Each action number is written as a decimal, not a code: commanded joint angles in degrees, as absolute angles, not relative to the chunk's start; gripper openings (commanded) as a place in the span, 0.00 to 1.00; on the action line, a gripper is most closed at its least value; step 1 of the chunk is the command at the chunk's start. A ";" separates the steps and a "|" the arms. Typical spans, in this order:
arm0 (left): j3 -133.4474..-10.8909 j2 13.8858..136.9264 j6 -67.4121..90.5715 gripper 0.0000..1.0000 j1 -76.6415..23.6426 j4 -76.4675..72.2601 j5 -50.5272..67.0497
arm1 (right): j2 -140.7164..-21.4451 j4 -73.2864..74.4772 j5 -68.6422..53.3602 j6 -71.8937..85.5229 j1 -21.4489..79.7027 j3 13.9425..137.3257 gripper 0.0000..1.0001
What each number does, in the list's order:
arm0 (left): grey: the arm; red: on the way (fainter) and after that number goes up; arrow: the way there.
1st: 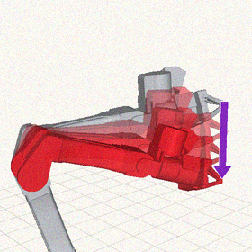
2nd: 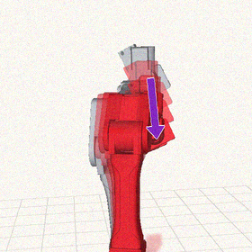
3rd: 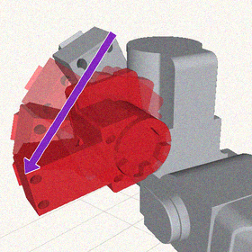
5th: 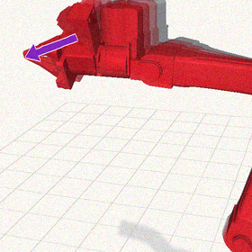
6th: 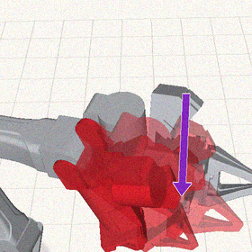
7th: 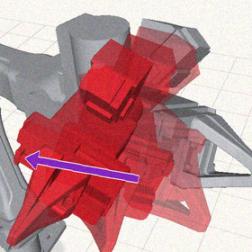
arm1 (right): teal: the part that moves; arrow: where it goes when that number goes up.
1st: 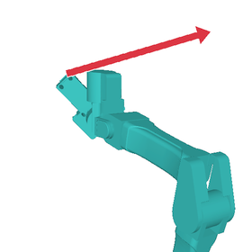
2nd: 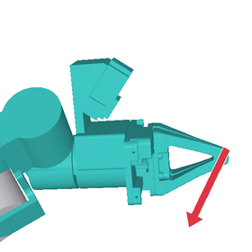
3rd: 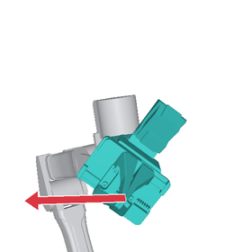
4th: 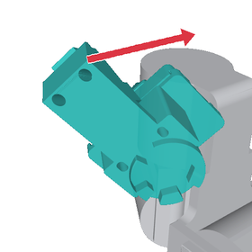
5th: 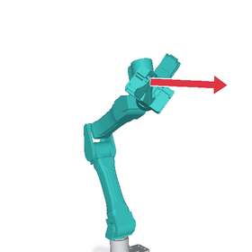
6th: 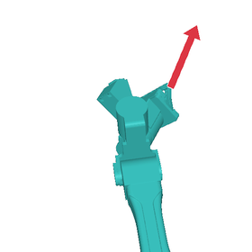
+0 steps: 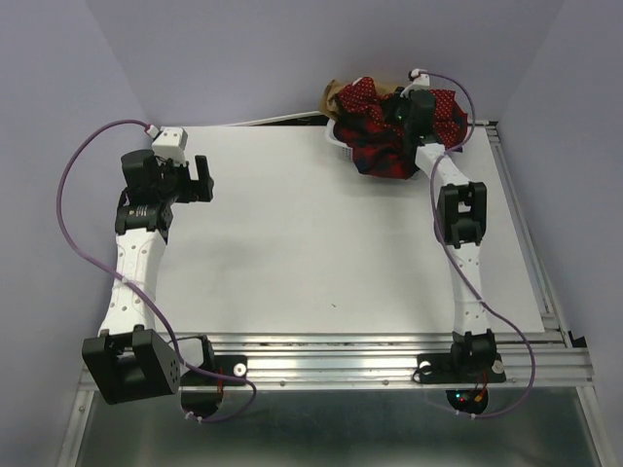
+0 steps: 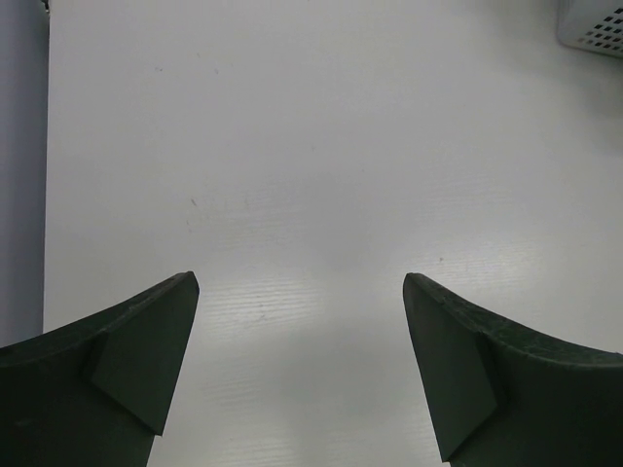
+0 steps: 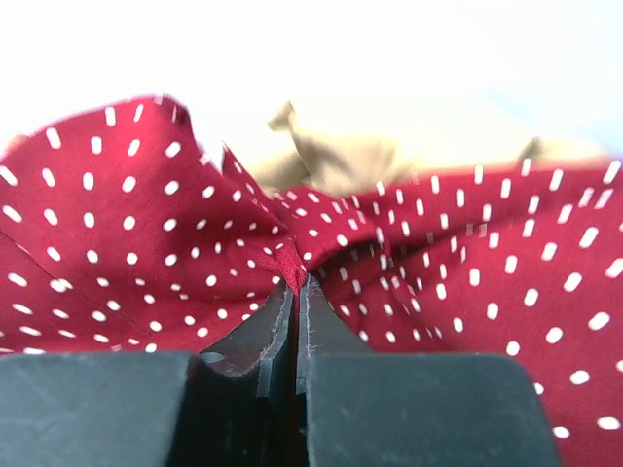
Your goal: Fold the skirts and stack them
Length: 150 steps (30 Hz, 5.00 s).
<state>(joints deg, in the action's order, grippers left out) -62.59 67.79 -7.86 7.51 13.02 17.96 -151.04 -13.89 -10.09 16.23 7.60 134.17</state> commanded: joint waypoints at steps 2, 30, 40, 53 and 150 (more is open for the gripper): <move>-62.84 65.92 -7.74 0.99 7.47 9.41 18.81 | -136.68 -19.07 -8.88 13.98 7.91 135.09 0.01; -71.72 66.36 -4.04 0.99 17.93 12.30 30.84 | -111.71 -15.12 -39.99 24.78 20.20 129.11 0.01; -72.86 66.62 -4.92 0.99 21.18 13.45 36.03 | -111.62 -14.32 -42.53 25.32 26.80 130.79 0.01; -67.07 67.41 -28.25 0.98 21.18 25.21 41.22 | -96.50 -5.73 -37.98 3.98 25.67 72.92 0.06; -66.54 88.43 -33.39 0.00 1.32 30.85 32.88 | -104.06 37.26 -21.44 -29.44 35.42 85.78 0.05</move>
<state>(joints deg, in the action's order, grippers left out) -66.02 92.92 -28.62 1.23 28.97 35.53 -103.61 31.70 -17.41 -28.10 35.83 86.46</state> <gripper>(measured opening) 0.036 0.086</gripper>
